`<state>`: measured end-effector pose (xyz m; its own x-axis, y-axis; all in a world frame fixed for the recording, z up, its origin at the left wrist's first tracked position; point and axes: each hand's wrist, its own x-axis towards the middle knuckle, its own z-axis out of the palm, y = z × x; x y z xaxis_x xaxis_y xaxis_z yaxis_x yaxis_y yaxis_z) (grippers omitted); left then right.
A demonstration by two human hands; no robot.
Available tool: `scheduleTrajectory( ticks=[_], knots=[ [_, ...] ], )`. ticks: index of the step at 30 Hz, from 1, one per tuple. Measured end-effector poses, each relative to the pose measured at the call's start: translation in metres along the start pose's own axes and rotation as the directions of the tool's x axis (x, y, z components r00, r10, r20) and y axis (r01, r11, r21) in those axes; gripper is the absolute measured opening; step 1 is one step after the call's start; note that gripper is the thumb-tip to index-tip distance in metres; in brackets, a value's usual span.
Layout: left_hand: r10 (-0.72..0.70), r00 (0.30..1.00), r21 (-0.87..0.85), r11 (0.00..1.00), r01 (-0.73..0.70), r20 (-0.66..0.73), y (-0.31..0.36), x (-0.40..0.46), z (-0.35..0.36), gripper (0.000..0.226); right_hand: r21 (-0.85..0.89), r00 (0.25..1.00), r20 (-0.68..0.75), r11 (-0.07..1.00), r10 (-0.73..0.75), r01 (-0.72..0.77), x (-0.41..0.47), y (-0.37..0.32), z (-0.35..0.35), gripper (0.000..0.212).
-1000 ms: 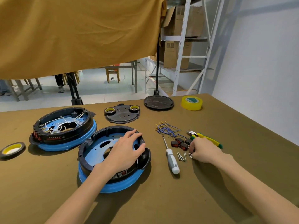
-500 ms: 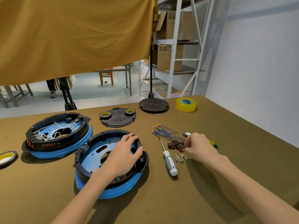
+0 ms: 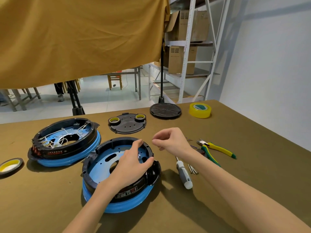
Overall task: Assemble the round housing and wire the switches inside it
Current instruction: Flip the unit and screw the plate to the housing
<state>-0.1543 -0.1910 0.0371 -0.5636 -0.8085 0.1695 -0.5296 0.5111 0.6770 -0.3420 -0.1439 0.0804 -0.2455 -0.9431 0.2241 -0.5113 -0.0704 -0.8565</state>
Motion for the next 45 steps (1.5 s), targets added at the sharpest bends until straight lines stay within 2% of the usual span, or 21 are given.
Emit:
scheduleTrajectory(
  ticks=[3, 6, 10, 13, 16, 21, 29, 39, 45],
  knots=[
    [-0.055, 0.998, -0.010, 0.998, 0.055, 0.013, -0.001, 0.002, -0.009, 0.073, -0.054, 0.998, -0.055, 0.998, -0.043, 0.040, 0.011, 0.005, 0.015, 0.007],
    [-0.136, 0.975, 0.077, 0.989, 0.125, 0.176, -0.007, 0.002, -0.022, 0.052, -0.143, 0.992, -0.067, 0.985, -0.103, 0.093, 0.012, 0.011, 0.023, 0.012],
    [-0.128, 0.962, 0.139, 0.986, 0.096, 0.241, -0.014, 0.000, -0.028, 0.033, -0.182, 0.987, -0.023, 0.971, -0.160, 0.153, 0.010, 0.019, 0.030, 0.010],
    [-0.107, 0.963, 0.136, 0.988, 0.075, 0.247, -0.017, -0.001, -0.028, 0.033, -0.166, 0.987, -0.031, 0.975, -0.157, 0.150, 0.011, 0.021, 0.033, 0.010],
    [-0.112, 0.967, 0.141, 0.987, 0.081, 0.229, -0.019, -0.002, -0.025, 0.031, -0.062, 0.993, -0.027, 0.992, -0.112, 0.111, 0.012, 0.024, 0.035, 0.015],
    [-0.114, 0.965, 0.172, 0.982, 0.074, 0.234, -0.018, -0.004, -0.025, 0.034, 0.083, 0.997, -0.075, 0.996, -0.036, 0.043, 0.010, 0.031, 0.040, 0.007],
    [-0.129, 0.961, 0.200, 0.977, 0.080, 0.246, -0.017, -0.006, -0.026, 0.036, 0.115, 1.000, -0.004, 0.993, 0.011, -0.010, 0.006, 0.031, 0.036, 0.009],
    [-0.149, 0.955, 0.228, 0.969, 0.090, 0.256, -0.016, -0.002, -0.025, 0.040, 0.194, 0.953, 0.108, 0.934, 0.284, -0.300, 0.022, 0.018, 0.033, 0.005],
    [-0.123, 0.958, 0.259, 0.964, 0.054, 0.260, -0.018, 0.000, -0.026, 0.040, 0.308, 0.875, 0.201, 0.819, 0.441, -0.484, 0.025, 0.021, 0.033, 0.020]
  ],
)
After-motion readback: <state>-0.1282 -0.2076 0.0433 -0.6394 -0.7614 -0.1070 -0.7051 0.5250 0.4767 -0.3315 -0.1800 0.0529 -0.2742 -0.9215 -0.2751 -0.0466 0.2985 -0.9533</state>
